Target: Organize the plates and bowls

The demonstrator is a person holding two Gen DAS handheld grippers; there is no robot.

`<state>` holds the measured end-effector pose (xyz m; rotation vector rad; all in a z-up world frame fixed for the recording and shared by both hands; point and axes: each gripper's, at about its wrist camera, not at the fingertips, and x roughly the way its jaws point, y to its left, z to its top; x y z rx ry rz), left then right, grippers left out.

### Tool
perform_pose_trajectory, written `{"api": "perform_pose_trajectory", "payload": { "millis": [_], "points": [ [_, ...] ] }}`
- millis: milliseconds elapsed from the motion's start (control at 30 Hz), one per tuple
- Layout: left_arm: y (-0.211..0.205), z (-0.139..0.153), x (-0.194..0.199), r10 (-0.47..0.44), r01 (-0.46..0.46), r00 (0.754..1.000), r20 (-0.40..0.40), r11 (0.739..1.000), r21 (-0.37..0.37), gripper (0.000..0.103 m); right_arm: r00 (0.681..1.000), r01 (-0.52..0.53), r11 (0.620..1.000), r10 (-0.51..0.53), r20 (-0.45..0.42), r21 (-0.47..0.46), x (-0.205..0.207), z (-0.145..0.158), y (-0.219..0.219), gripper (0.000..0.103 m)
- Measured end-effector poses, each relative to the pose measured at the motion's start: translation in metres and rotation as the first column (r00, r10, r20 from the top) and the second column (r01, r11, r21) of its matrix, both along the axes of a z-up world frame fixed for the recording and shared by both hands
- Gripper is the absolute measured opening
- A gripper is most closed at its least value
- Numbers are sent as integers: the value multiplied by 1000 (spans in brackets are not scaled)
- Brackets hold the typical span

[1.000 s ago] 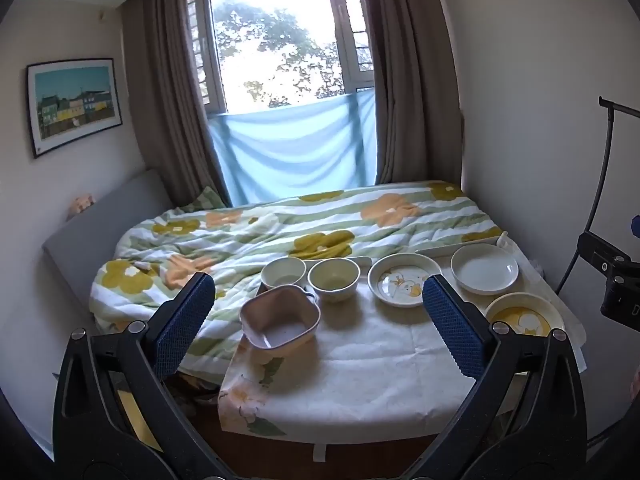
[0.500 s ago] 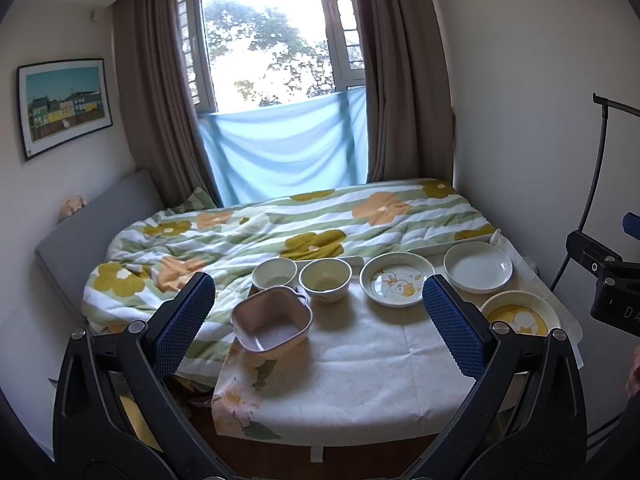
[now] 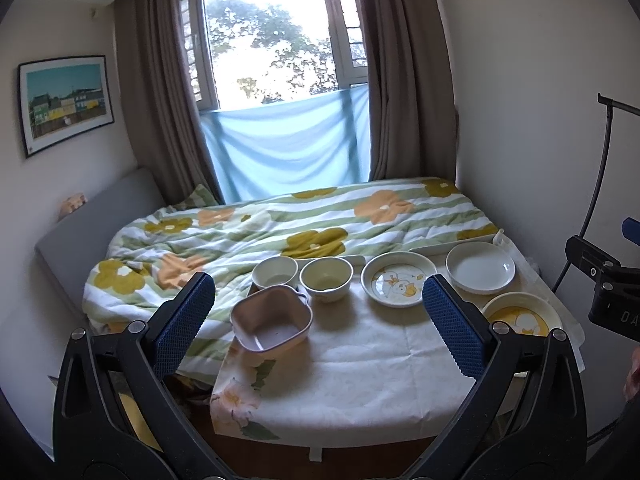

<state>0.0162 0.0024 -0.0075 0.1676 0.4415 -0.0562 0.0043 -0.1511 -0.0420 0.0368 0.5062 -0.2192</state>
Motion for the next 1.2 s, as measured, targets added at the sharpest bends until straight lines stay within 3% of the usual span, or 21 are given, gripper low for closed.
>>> {"api": "perform_pose_trajectory", "payload": {
  "millis": [1200],
  "points": [
    [0,-2,-1,21,-21,1000,-2,1000,5,103,1000,-11,1000,11,-6,2,3,-3,1,103]
  ]
}}
